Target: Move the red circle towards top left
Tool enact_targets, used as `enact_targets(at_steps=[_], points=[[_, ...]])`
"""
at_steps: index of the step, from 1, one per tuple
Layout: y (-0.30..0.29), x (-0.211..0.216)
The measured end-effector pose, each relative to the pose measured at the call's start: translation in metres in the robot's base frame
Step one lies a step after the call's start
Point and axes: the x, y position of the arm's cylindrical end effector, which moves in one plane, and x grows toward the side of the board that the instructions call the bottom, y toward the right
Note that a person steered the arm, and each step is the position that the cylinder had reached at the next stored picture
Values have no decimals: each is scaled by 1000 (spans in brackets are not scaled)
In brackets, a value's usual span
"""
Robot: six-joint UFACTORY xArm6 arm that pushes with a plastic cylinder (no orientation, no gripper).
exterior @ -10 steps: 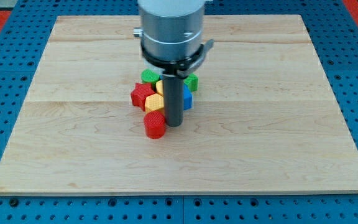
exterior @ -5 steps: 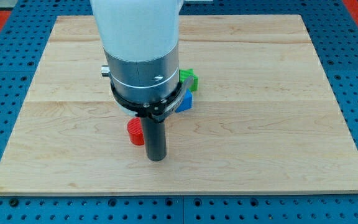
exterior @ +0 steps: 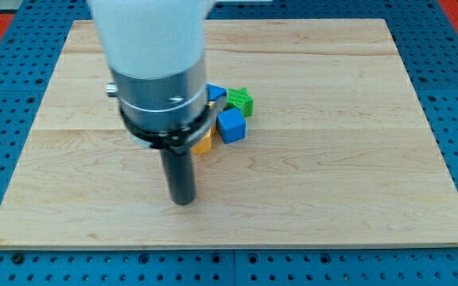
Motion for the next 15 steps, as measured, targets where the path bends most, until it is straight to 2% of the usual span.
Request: enact_targets(at_steps=[3, 6, 8, 10, 11, 12, 13, 15], points=[[10, -33], [-12, -64], [-36, -118], [-116, -161], [-78, -185], [-83, -219], [-123, -234], [-144, -230]])
